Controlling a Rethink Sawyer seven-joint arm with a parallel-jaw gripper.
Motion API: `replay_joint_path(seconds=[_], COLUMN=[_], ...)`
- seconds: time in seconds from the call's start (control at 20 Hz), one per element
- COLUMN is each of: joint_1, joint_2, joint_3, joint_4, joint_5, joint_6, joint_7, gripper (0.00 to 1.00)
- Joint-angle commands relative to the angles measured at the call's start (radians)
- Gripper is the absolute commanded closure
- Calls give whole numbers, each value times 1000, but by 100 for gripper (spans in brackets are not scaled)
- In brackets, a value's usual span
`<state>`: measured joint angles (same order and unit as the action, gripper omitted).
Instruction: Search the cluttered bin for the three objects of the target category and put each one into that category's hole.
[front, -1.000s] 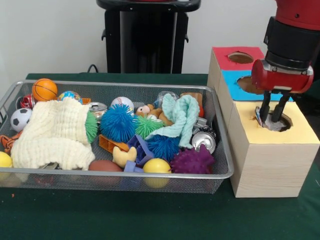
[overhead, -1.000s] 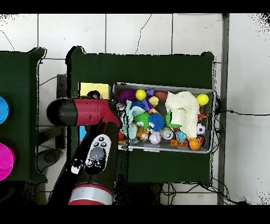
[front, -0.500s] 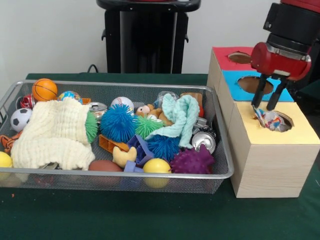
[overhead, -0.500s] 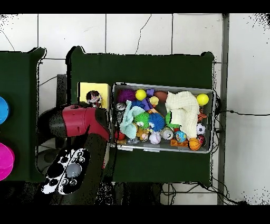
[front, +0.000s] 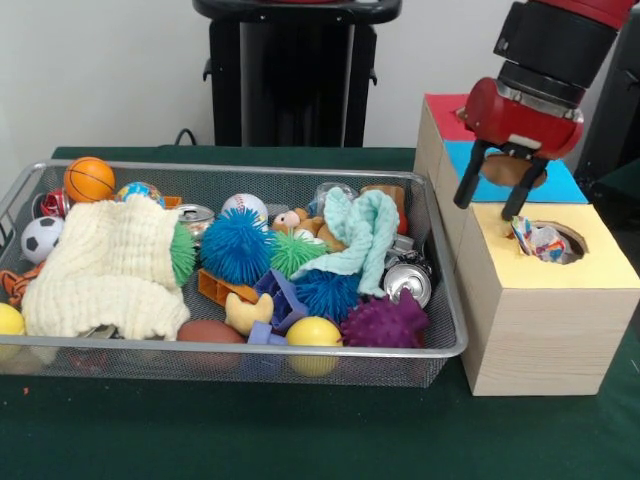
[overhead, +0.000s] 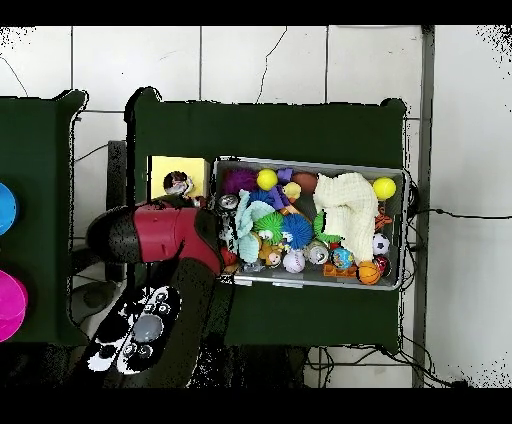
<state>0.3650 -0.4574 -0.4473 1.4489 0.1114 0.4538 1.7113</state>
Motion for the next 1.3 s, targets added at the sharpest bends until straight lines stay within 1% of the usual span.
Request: replay_joint_path(seconds=[0.05, 0.1, 0.2, 0.25, 0.35, 0.45, 0.5, 0.55, 0.6, 0.7, 0.8, 1.0, 1.15, 1.3], joint_1=[-12, -8, -1, -3, -12, -13, -15, -17, -22, -25, -33, -68, -102, -130], joint_2=[55, 53, 51, 46, 43, 24, 28, 22, 37, 42, 31, 10, -9, -9], joint_3=[-14, -31, -60, -65, -80, -89, -97, -102, -109, -127, -141, -147, -129, -117], joint_4=[81, 80, 92, 95, 66, 65, 40, 38, 11, 4, 23, 88, 137, 187], joint_5=[-18, -12, 6, 5, 5, 4, 8, 8, 14, 10, 3, -28, -42, -54], joint_6=[-79, -80, -111, -119, -107, -89, -78, -76, -68, -92, -122, -225, -283, -357], joint_7=[243, 256, 291, 285, 263, 244, 238, 232, 231, 230, 228, 211, 197, 199], gripper=[0, 0, 0, 0, 0, 0, 0, 0, 0, 0, 0, 0, 0, 0])
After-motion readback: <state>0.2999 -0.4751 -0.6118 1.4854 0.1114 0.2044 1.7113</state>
